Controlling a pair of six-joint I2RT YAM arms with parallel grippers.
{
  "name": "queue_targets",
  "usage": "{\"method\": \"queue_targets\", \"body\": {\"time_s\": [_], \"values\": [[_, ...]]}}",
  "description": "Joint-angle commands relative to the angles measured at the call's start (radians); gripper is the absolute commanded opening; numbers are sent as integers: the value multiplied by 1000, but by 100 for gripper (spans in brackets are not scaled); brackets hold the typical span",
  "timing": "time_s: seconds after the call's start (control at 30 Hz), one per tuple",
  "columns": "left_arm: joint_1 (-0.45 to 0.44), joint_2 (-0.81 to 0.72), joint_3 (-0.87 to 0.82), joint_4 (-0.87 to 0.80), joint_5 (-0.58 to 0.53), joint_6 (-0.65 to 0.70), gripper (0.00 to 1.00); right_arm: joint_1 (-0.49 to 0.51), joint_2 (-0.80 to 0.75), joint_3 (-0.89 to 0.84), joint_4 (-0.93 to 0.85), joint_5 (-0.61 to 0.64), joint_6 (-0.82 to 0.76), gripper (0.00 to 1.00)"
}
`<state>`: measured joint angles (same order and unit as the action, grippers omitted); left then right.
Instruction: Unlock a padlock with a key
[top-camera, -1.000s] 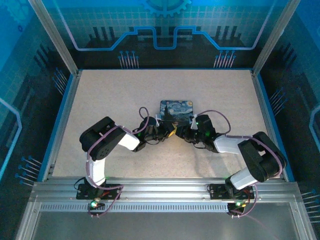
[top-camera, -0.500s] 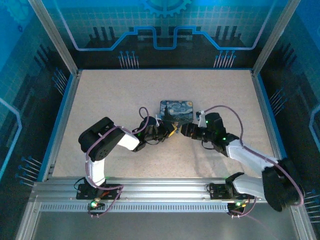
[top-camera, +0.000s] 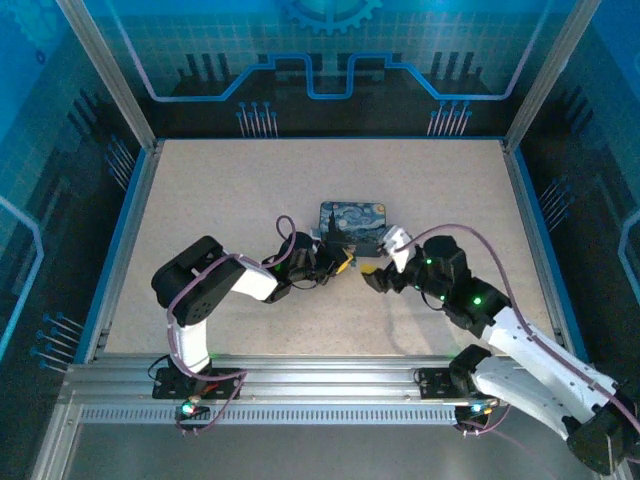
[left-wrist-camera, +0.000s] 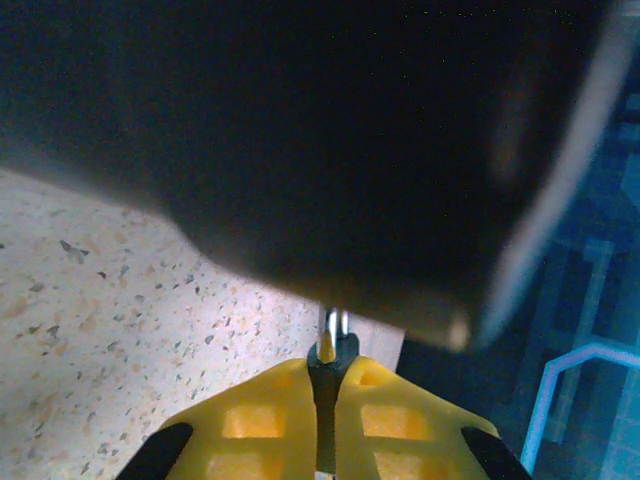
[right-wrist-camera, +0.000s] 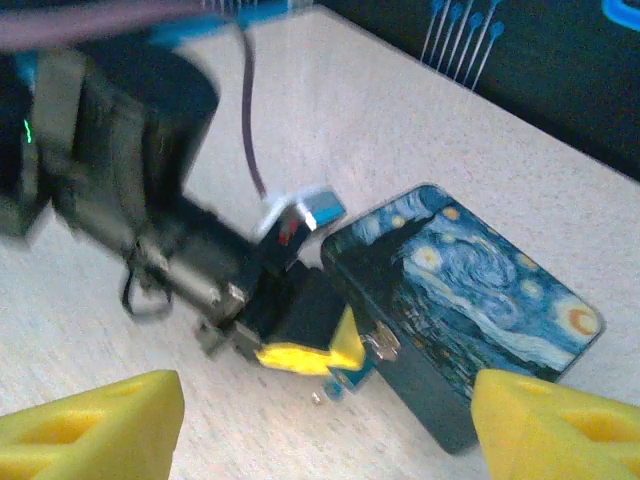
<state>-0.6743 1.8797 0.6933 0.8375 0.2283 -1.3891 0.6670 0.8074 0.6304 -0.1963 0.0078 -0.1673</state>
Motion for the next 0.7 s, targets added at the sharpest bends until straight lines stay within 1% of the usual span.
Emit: {"method": "queue_targets", "body": {"time_s": [0.0, 0.07, 0.13, 0.2, 0.3, 0.47, 0.53, 0.6, 0.67], "values": [[-7, -36, 15, -7, -11, -33, 7, 98, 57, 37, -179, 275, -327, 77], [-7, -37, 15, -4, -11, -39, 7, 155, 114, 29, -188, 395, -401, 77], [-6, -40, 17, -8, -12, -38, 7, 186, 173, 11, -166, 474, -455, 78], [-7, -43, 20, -15, -10, -37, 7, 197, 231, -9, -132, 503, -498, 78], [-6, -47, 19, -17, -10, -42, 7, 200, 288, -50, -36, 508, -544, 78], [-7, -59, 18, -15, -13, -46, 7, 177, 319, -86, 110, 416, -529, 79], [-7, -58, 18, -15, -13, -48, 7, 147, 325, -108, 172, 363, -518, 78], [-9, -58, 19, -16, -12, -49, 7, 93, 320, -129, 236, 267, -486, 78], [-10, -55, 20, -14, -12, -51, 7, 63, 324, -135, 273, 220, -474, 77]]}}
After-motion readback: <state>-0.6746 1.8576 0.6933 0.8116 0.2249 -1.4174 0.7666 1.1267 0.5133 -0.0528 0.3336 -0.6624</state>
